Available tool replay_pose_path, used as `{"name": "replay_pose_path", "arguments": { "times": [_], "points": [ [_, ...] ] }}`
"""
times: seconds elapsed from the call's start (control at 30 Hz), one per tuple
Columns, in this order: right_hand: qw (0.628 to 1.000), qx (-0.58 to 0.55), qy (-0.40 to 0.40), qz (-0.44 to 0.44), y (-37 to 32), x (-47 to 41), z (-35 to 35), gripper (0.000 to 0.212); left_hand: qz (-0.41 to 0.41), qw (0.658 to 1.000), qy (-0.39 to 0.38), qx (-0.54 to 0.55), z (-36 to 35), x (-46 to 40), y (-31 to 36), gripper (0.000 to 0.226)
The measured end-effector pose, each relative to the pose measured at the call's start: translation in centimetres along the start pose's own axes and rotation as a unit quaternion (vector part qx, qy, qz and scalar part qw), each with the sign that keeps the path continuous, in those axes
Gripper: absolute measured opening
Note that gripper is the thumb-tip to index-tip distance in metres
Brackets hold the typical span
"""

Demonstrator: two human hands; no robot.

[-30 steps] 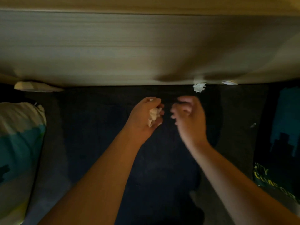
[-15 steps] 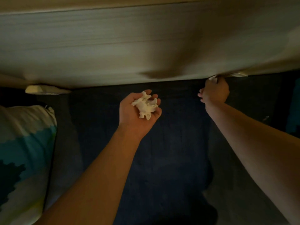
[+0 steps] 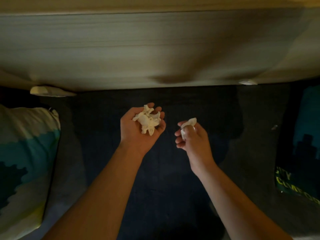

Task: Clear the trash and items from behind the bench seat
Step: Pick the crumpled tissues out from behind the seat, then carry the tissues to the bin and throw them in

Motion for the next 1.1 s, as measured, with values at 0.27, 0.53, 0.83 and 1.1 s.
{"name": "replay_pose_path", "arguments": {
  "times": [0.27, 0.53, 0.83, 1.1],
  "points": [
    [0.992, 0.101, -0.066, 0.033, -2.4, 3.5, -2.5, 0.044, -0.043, 0.998, 0.017, 0.053, 2.3, 6.9, 1.3, 0.022],
    [0.969, 0.133, -0.205, -0.043, -5.2, 9.1, -7.3, 0.025, -0.109, 0.976, 0.015, 0.189, 7.9, 18.3, 2.3, 0.017],
    [0.935, 0.19, -0.296, -0.037, -1.1, 20.7, -16.3, 0.049, -0.231, 0.885, -0.028, 0.403, 21.5, 33.5, 2.3, 0.016],
    [0.837, 0.334, -0.43, -0.048, 12.0, 39.9, -24.2, 0.05, -0.311, 0.834, -0.007, 0.456, 41.0, 50.3, -2.9, 0.017]
  ]
}}
Point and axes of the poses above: each hand's wrist, its own x-axis away from the middle knuckle, its own z-axis out of the back of the hand, y = z × x, the point moved 3 cm from there along -x, towards the middle knuckle, and after that the axes turned 15 degrees about x, right-handed, at the moved point
